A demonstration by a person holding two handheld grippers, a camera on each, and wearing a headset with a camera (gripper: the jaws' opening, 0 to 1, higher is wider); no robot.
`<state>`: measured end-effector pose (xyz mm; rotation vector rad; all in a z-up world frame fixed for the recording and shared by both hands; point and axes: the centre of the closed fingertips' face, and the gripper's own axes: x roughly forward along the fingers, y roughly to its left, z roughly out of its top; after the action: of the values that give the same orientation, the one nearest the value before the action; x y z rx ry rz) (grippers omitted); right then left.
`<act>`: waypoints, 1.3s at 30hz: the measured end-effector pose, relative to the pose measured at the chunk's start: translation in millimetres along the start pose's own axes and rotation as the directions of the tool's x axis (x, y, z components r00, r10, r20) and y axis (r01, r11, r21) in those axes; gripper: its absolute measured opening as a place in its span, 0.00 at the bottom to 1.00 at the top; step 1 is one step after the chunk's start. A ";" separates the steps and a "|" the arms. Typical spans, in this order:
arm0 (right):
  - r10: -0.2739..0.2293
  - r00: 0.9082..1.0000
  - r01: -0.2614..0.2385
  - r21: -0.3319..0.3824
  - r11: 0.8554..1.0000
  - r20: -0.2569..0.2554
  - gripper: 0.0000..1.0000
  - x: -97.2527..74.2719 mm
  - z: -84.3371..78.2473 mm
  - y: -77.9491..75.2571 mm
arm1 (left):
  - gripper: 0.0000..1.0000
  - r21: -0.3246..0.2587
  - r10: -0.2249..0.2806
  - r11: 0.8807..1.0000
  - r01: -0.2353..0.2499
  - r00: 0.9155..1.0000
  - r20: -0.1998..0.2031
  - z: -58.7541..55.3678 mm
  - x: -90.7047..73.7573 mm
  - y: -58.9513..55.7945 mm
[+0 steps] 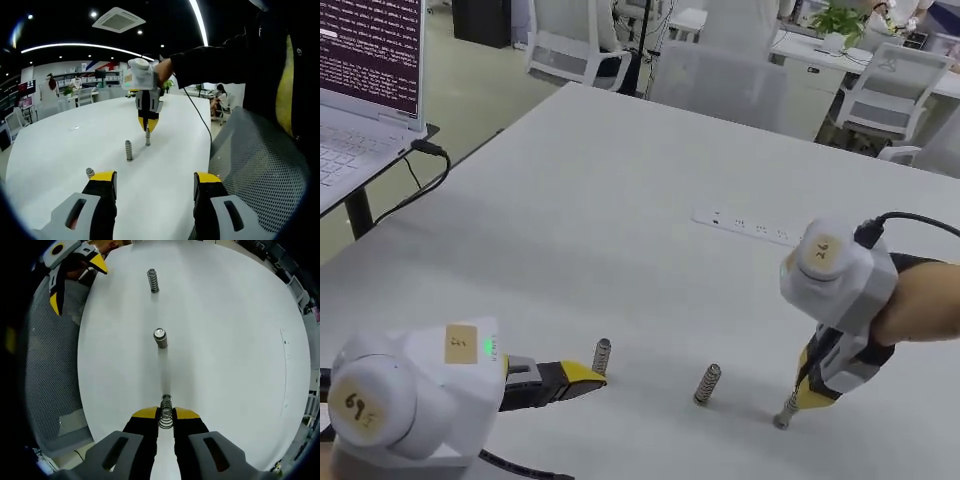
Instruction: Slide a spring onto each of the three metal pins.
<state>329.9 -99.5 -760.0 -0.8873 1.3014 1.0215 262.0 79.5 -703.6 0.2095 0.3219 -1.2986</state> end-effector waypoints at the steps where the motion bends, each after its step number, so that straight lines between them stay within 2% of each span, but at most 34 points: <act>1: 0.002 1.000 -0.002 0.003 1.000 0.000 0.09 1.4 -0.1 0.3 | 0.58 0.000 0.000 1.000 0.000 1.000 0.001 0.1 -0.1 0.0; 16: 0.001 1.000 -0.001 0.010 1.000 -0.004 0.09 21.6 -2.3 0.7 | 0.56 0.002 -0.004 1.000 0.004 1.000 -0.004 0.0 0.1 -1.0; 30: -0.011 1.000 0.011 0.013 1.000 0.017 0.09 23.8 -0.9 0.4 | 0.56 0.000 -0.005 1.000 0.005 1.000 -0.002 0.7 0.7 -0.8; 39: -0.018 0.999 0.017 0.022 1.000 0.029 0.18 22.3 -2.2 -0.5 | 0.56 -0.001 -0.008 1.000 0.008 1.000 -0.001 0.8 1.6 -0.6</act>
<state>329.4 -99.7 -782.4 -0.8632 1.2757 1.0015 261.9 77.6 -703.4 0.2085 0.3241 -1.3060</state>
